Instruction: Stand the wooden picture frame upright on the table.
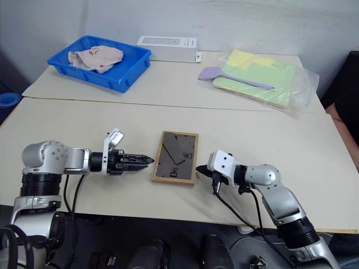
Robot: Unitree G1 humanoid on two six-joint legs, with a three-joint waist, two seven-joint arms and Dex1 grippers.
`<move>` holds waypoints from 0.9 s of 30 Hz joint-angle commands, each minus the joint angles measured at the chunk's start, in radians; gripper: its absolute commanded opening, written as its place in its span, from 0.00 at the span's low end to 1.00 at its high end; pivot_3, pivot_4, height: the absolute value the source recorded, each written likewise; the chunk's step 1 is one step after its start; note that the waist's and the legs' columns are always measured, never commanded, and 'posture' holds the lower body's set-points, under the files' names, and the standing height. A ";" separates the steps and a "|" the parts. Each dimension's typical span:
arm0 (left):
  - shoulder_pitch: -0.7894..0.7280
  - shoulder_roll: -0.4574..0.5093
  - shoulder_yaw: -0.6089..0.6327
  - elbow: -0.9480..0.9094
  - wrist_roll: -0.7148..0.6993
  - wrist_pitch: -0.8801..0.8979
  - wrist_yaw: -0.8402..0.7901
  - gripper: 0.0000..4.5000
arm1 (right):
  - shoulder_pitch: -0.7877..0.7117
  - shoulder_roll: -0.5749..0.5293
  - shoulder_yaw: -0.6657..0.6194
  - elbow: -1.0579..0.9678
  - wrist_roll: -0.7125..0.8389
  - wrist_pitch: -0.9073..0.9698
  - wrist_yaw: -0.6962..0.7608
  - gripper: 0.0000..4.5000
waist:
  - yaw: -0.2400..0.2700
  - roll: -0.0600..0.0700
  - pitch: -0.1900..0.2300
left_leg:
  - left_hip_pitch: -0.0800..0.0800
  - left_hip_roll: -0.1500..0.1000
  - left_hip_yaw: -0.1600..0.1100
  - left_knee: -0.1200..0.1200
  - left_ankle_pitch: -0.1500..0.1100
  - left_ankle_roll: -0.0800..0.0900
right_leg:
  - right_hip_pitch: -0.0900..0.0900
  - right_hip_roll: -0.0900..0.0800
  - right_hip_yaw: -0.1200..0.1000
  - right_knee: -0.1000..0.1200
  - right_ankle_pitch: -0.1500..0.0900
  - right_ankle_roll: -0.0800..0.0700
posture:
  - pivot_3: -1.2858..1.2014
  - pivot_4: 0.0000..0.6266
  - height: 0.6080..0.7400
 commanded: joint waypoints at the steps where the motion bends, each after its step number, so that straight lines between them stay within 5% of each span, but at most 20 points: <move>1: -0.012 -0.023 -0.058 0.044 -0.066 0.013 0.047 0.91 | -0.014 0.009 0.003 -0.023 0.003 -0.001 -0.005 0.00 | 0.001 0.000 0.000 | 0.000 0.000 0.000 0.000 0.000 0.000 | 0.000 0.000 0.000 0.000 0.000 0.000 | 0.52 0.24 1.00; 16: -0.081 -0.096 -0.113 0.176 -0.262 0.013 0.237 0.91 | -0.026 0.034 0.026 -0.014 -0.030 -0.018 -0.015 0.00 | 0.006 0.000 0.000 | 0.000 -0.001 -0.001 0.005 0.000 0.000 | 0.002 0.000 -0.001 0.001 0.000 0.000 | 0.52 0.24 1.00; 27: -0.112 0.104 -0.270 0.024 -0.270 0.013 0.310 0.91 | -0.020 0.036 0.018 -0.014 -0.038 -0.011 -0.017 0.00 | -0.013 0.000 0.000 | 0.001 0.001 -0.001 0.004 -0.001 -0.002 | 0.002 0.002 0.000 0.001 0.000 0.000 | 0.52 0.24 1.00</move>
